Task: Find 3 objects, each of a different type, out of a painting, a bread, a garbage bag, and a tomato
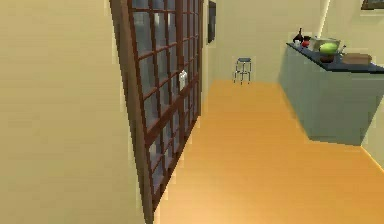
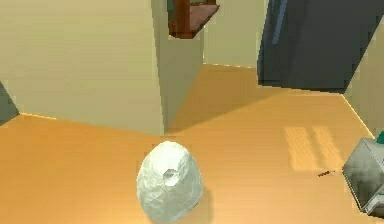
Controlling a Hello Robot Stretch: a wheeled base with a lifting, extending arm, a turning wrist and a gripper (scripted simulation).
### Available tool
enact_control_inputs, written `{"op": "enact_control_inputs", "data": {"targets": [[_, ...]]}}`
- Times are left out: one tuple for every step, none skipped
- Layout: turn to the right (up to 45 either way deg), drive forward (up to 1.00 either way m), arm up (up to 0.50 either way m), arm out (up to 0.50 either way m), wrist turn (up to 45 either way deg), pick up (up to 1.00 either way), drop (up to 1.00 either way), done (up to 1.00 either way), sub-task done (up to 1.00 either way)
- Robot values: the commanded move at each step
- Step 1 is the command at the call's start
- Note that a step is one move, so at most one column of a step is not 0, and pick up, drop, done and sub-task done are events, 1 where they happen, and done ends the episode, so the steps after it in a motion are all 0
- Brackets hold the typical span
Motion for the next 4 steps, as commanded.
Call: {"op": "enact_control_inputs", "data": {"targets": [[12.0,0.0,0.0,0.0,0.0,0.0,0.0,0.0,0.0],[0.0,0.4,0.0,0.0,0.0,0.0,0.0,0.0,0.0],[18.0,0.0,0.0,0.0,0.0,0.0,0.0,0.0,0.0],[0.0,1.0,0.0,0.0,0.0,0.0,0.0,0.0,0.0]]}}
